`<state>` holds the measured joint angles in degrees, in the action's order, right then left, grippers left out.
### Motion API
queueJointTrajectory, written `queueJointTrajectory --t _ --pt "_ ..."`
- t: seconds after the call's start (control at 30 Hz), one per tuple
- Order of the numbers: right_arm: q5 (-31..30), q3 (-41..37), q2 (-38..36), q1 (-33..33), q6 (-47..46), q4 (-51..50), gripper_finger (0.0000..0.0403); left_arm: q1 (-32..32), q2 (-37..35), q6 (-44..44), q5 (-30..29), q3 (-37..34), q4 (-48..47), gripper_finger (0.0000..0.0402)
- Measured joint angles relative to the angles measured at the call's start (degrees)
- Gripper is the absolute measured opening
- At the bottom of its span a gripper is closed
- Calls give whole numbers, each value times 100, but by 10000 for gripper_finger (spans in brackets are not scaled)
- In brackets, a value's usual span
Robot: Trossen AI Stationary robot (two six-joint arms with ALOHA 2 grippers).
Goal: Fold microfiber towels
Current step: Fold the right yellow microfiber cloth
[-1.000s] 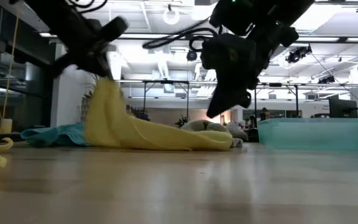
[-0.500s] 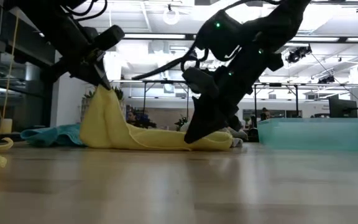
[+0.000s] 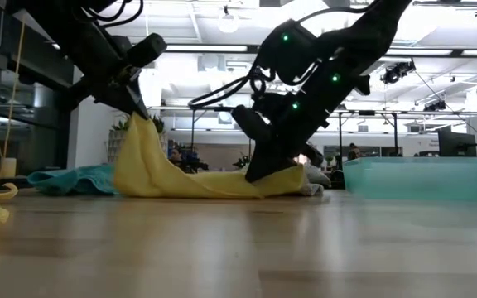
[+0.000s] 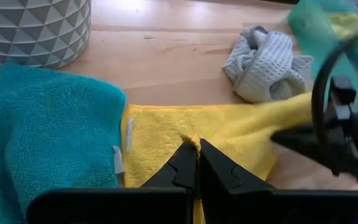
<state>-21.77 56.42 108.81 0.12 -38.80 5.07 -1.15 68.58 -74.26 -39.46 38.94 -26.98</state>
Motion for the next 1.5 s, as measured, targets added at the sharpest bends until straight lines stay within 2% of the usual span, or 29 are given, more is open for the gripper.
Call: queueJointTrajectory --t 0.13,0.3,0.4,0.5,0.57,0.73,1.13,1.5 --pt "-141 0 -53 -60 11 136 0 0 0 -1 0 -1 -14 0" --pt "-7 7 -346 1 550 273 0 0 0 6 -9 0 -10 0" --pt "418 7 -415 29 808 266 0 0 0 0 -20 0 -11 0" --pt "1241 7 -384 30 999 252 0 0 0 -2 -22 0 -11 0" --pt "1424 7 -297 63 1042 196 0 0 0 -4 -22 0 -10 0" --pt "1056 2 -82 54 824 217 0 0 0 -9 -22 -2 -5 0" --pt "930 2 199 -61 668 191 0 0 0 -11 -20 0 -5 0" --pt "1284 31 174 -24 419 -532 0 0 0 -9 -22 0 4 0"
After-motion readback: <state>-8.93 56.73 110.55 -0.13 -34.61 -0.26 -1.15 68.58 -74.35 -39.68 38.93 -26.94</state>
